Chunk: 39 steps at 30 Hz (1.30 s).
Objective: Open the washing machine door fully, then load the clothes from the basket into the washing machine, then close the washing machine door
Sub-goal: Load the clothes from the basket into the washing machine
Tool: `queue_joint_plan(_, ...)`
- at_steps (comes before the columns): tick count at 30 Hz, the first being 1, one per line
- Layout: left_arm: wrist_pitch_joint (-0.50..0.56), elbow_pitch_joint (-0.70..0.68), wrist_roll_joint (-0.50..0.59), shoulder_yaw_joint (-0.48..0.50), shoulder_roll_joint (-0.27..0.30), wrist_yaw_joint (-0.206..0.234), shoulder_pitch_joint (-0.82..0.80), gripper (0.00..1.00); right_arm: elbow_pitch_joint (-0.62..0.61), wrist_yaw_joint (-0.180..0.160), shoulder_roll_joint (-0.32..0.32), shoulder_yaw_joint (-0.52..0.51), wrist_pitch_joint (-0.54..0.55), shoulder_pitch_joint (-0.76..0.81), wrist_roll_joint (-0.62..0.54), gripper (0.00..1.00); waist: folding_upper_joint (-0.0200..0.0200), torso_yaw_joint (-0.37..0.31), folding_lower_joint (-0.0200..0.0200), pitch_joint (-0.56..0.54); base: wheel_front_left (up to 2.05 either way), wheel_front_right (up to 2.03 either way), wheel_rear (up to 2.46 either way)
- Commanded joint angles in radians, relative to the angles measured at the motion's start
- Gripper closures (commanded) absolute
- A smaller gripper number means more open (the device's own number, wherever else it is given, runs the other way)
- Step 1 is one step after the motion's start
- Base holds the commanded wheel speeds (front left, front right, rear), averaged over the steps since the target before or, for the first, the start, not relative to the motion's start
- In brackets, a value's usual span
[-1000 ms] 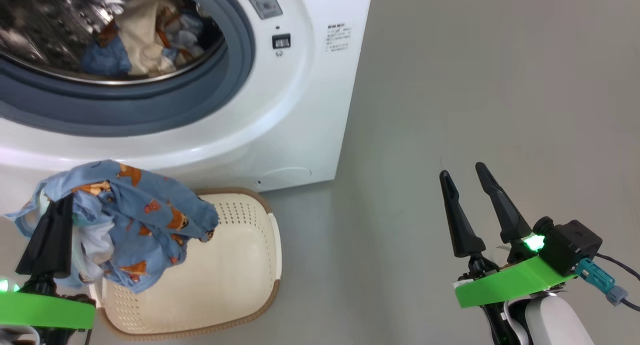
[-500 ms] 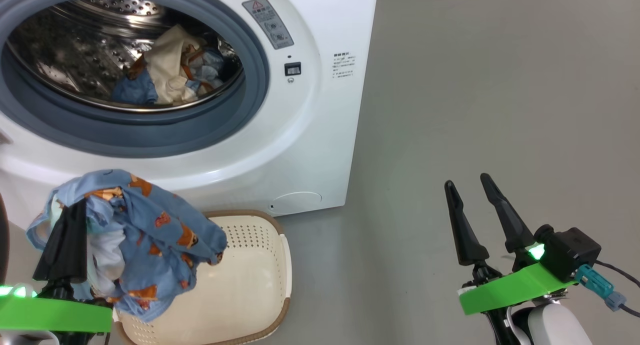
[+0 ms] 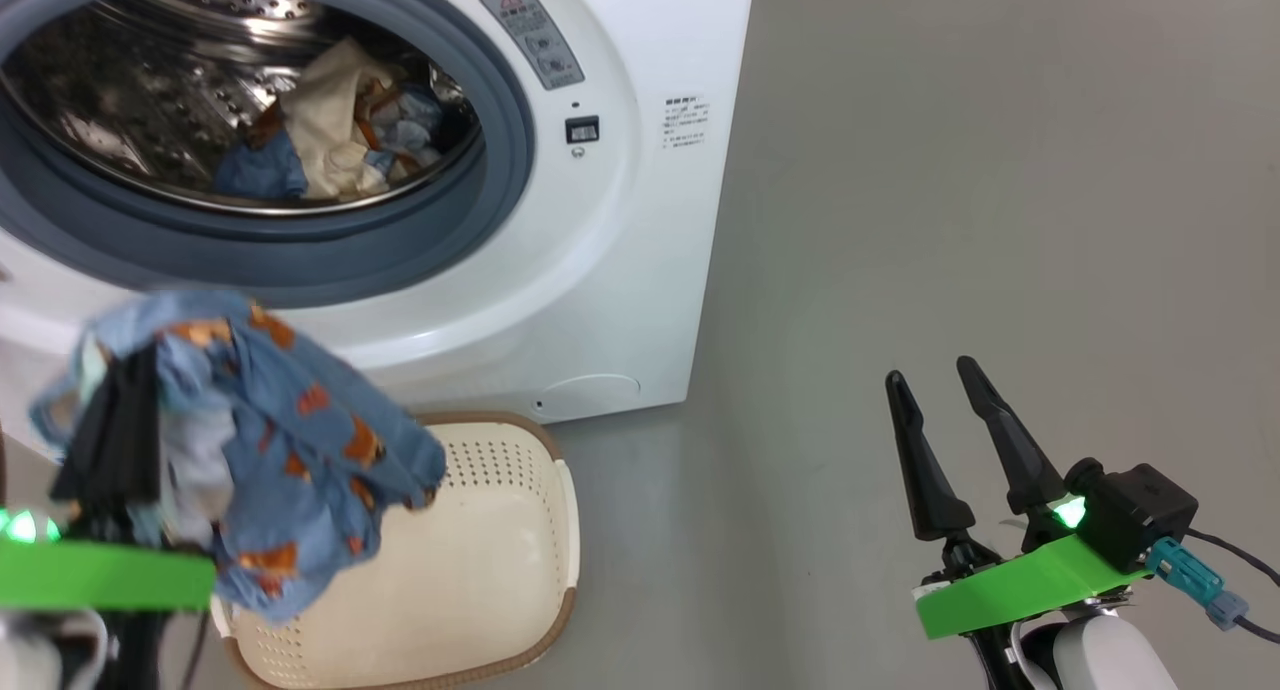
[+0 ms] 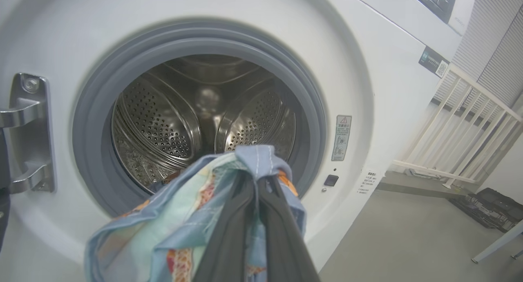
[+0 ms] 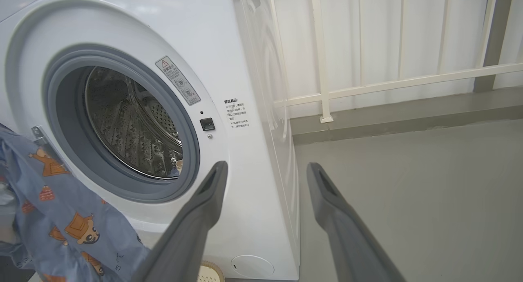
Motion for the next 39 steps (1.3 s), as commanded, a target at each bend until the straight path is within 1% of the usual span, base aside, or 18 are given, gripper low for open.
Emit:
queue_joint_plan(1, 0.003, -0.009, 0.016, 0.040, 0.043, -0.008, -0.091, 1.00, -0.031, 0.002, -0.001, 0.031, -0.005, -0.008, -0.011, 0.00, 0.0000, -0.007, 0.0000, 0.017, 0.00, 0.00, 0.00)
queue_joint_plan(6, 0.013, 0.051, 0.030, 0.032, 0.061, -0.019, -0.202, 1.00, -0.047, 0.002, -0.001, 0.041, -0.005, -0.013, -0.009, 0.00, 0.0000, -0.025, 0.0000, 0.058, 0.00, 0.00, 0.00)
queue_joint_plan(7, 0.013, 0.051, 0.030, 0.032, 0.061, -0.019, -0.202, 1.00, -0.047, 0.002, -0.001, 0.041, -0.005, -0.013, -0.009, 0.00, 0.0000, -0.025, 0.0000, 0.058, 0.00, 0.00, 0.00)
queue_joint_plan(10, 0.038, 0.142, 0.031, 0.005, 0.075, -0.039, -0.290, 1.00, -0.067, 0.002, -0.001, 0.050, -0.005, -0.010, -0.004, 0.00, 0.0000, -0.044, 0.0000, 0.107, 0.00, 0.00, 0.00)
queue_joint_plan(11, 0.043, 0.169, 0.018, 0.001, 0.071, -0.045, -0.313, 1.00, -0.074, 0.002, -0.001, 0.052, -0.005, -0.010, -0.002, 0.00, 0.0000, -0.050, 0.0000, 0.121, 0.00, 0.00, 0.00)
queue_joint_plan(15, 0.042, 0.273, 0.025, -0.027, 0.087, -0.063, -0.403, 1.00, -0.107, 0.002, -0.001, 0.059, -0.005, -0.006, 0.009, 0.00, 0.0000, -0.074, 0.0000, 0.181, 0.00, 0.00, 0.00)
queue_joint_plan(20, 0.041, 0.392, 0.032, -0.061, 0.118, -0.073, -0.527, 1.00, -0.145, 0.002, -0.001, 0.074, -0.005, -0.001, 0.025, 0.00, 0.0000, -0.107, 0.0000, 0.257, 0.00, 0.00, 0.00)
queue_joint_plan(24, 0.043, 0.471, 0.036, -0.090, 0.155, -0.076, -0.617, 1.00, -0.174, 0.002, -0.001, 0.090, -0.005, 0.000, 0.037, 0.00, 0.0000, -0.138, 0.0000, 0.316, 0.00, 0.00, 0.00)
queue_joint_plan(29, 0.045, 0.522, 0.023, -0.129, 0.201, -0.077, -0.710, 1.00, -0.207, 0.002, -0.001, 0.110, -0.005, 0.010, 0.048, 0.00, 0.0000, -0.176, 0.0000, 0.384, 0.00, 0.00, 0.00)
queue_joint_plan(34, 0.049, 0.540, 0.008, -0.161, 0.241, -0.077, -0.788, 1.00, -0.242, 0.002, -0.001, 0.118, -0.005, 0.026, 0.056, 0.00, 0.0000, -0.209, 0.0000, 0.450, 0.00, 0.00, 0.00)
queue_joint_plan(35, 0.050, 0.543, 0.005, -0.164, 0.253, -0.077, -0.801, 1.00, -0.249, 0.002, -0.001, 0.122, -0.005, 0.029, 0.057, 0.00, 0.0000, -0.217, 0.0000, 0.461, 0.00, 0.00, 0.00)
queue_joint_plan(36, 0.054, 0.550, 0.001, -0.168, 0.277, -0.077, -0.831, 1.00, -0.260, 0.002, -0.001, 0.132, -0.005, 0.036, 0.059, 0.00, 0.0000, -0.235, 0.0000, 0.482, 0.00, 0.00, 0.00)
queue_joint_plan(39, 0.053, 0.547, -0.004, -0.171, 0.308, -0.077, -0.884, 1.00, -0.276, 0.002, -0.001, 0.148, -0.005, 0.044, 0.064, 0.00, 0.0000, -0.258, 0.0000, 0.510, 0.00, 0.00, 0.00)
